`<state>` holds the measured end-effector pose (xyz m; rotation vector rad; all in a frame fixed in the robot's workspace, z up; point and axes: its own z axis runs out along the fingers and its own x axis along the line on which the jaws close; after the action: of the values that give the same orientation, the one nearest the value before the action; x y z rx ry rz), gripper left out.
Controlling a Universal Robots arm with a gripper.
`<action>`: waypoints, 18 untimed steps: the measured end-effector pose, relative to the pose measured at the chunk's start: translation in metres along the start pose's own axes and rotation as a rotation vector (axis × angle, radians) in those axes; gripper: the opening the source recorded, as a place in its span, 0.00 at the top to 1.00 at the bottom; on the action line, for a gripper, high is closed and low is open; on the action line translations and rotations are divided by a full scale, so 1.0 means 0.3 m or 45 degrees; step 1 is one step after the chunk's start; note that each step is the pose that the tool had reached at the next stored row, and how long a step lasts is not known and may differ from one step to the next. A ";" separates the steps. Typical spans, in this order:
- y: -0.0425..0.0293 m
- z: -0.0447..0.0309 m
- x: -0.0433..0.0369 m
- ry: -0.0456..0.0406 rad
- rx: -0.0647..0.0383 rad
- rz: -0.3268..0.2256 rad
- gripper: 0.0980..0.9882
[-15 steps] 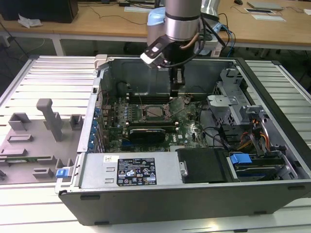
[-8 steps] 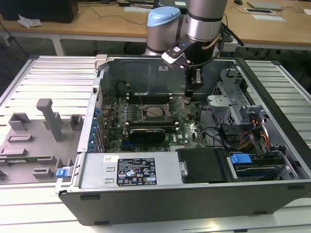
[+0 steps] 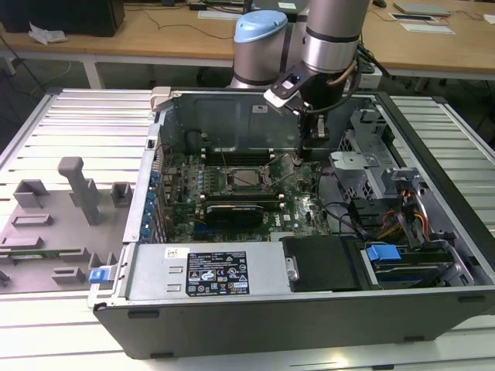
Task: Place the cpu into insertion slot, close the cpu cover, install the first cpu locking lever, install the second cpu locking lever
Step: 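Close the cpu cover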
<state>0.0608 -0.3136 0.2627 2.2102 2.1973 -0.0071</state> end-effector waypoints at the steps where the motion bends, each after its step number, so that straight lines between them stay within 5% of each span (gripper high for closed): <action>1: 0.001 0.004 0.000 0.000 0.001 -0.004 0.99; 4: 0.004 0.017 0.000 0.000 0.002 -0.015 0.99; 6: 0.004 0.070 0.001 0.000 0.012 -0.027 0.99; 9: 0.004 0.073 0.002 0.000 0.014 -0.029 0.99; 11: 0.004 0.074 0.002 0.000 0.042 -0.029 0.99; 14: 0.006 0.075 0.002 0.001 0.130 -0.031 0.99; 18: 0.001 0.076 0.002 0.002 0.138 -0.031 0.99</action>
<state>0.0614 -0.3135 0.2400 2.2373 2.2766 -0.1286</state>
